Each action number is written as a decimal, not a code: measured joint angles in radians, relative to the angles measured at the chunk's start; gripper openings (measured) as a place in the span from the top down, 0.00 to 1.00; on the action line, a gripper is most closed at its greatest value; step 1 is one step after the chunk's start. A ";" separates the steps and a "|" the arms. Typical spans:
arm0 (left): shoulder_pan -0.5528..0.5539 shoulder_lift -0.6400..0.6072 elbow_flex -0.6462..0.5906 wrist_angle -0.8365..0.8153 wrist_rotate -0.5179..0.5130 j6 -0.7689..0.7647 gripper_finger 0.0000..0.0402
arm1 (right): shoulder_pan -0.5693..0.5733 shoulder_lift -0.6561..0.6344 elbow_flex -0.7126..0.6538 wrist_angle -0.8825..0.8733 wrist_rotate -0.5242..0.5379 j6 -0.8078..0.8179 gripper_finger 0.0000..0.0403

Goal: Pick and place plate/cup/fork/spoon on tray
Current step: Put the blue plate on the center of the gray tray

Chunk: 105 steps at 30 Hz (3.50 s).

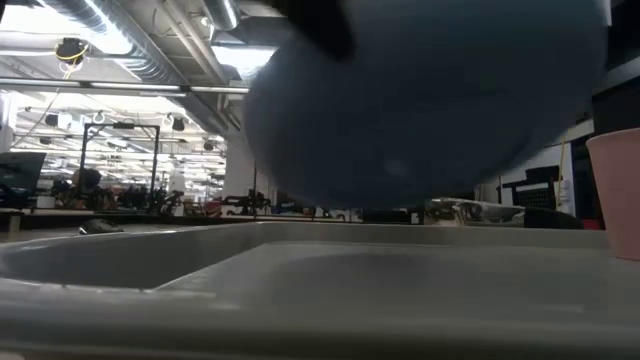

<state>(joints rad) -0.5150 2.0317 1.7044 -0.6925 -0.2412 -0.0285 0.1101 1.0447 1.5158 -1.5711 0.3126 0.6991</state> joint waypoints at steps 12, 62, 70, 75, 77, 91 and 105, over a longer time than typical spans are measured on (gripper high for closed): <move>-0.022 0.141 0.092 0.034 0.026 0.032 0.92 | 0.000 0.000 0.000 0.000 0.000 0.000 0.71; 0.196 0.062 -0.049 -0.274 0.184 -0.118 0.90 | 0.000 0.000 0.000 0.000 0.001 -0.047 0.71; 0.166 0.062 -0.049 -0.246 0.227 -0.119 0.90 | 0.000 0.000 0.000 0.000 0.001 -0.053 0.71; 0.161 0.092 -0.048 -0.201 0.232 -0.107 0.90 | 0.000 0.000 0.000 0.000 0.001 -0.052 0.71; 0.161 0.096 -0.052 -0.213 0.229 -0.101 0.90 | 0.000 0.000 0.000 0.000 0.001 -0.053 0.71; 0.168 0.093 -0.048 -0.160 0.233 -0.094 0.90 | 0.000 0.000 0.000 0.000 0.001 -0.053 0.71; 0.170 0.079 0.015 -0.279 0.202 -0.071 0.90 | 0.000 0.000 0.000 0.000 0.000 -0.051 0.71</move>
<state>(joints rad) -0.3452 2.1105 1.7195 -0.9717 -0.0396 -0.0990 0.1097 1.0447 1.5158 -1.5711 0.3126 0.6483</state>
